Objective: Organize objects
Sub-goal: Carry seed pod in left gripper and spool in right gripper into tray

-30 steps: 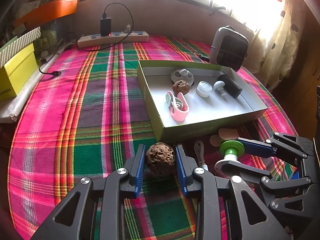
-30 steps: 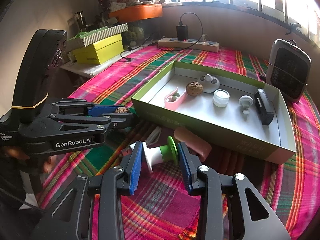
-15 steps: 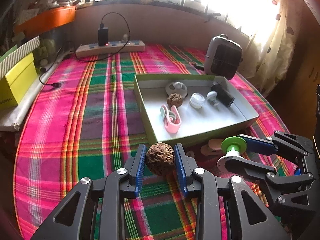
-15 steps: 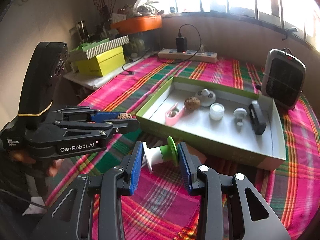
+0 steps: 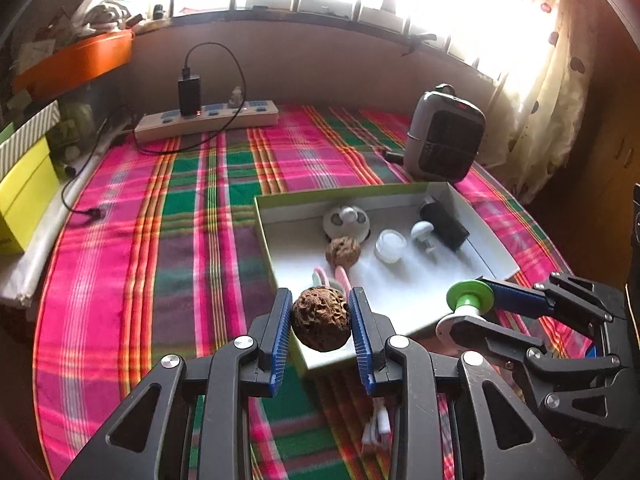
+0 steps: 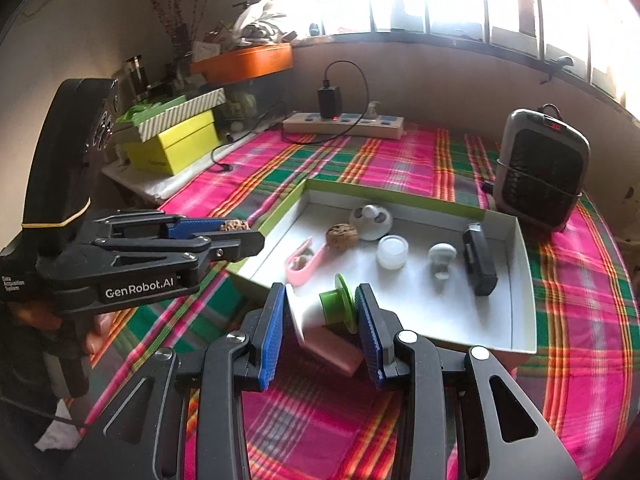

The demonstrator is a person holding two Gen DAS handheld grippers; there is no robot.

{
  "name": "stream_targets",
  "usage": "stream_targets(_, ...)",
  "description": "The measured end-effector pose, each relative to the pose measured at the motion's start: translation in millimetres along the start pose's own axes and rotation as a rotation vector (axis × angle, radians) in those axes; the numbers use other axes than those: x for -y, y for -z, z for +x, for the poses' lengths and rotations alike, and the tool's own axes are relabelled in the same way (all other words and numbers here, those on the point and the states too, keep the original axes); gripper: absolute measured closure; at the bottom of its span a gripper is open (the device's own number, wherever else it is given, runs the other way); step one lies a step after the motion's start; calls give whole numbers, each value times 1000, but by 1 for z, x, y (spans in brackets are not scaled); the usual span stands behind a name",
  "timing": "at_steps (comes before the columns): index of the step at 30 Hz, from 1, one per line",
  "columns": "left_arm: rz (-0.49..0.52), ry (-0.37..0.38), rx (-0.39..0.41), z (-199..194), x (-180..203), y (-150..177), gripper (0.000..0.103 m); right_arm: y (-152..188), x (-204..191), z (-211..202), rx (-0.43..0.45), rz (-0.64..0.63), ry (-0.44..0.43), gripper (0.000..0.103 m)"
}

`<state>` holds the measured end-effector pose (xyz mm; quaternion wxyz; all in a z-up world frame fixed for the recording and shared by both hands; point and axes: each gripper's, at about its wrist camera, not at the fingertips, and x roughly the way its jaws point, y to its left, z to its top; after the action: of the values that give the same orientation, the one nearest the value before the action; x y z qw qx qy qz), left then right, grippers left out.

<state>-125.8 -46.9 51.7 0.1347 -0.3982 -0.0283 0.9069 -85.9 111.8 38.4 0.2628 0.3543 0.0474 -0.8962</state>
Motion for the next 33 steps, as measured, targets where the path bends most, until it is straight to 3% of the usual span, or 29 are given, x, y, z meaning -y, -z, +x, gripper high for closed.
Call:
stream_targets(14, -2, -19, -29, 45, -6, -34, 76, -14, 21, 27, -30, 26, 25, 66)
stream_targets(33, 19, -26, -69, 83, -3, -47, 76, -19, 24, 58, -86, 5, 12, 66)
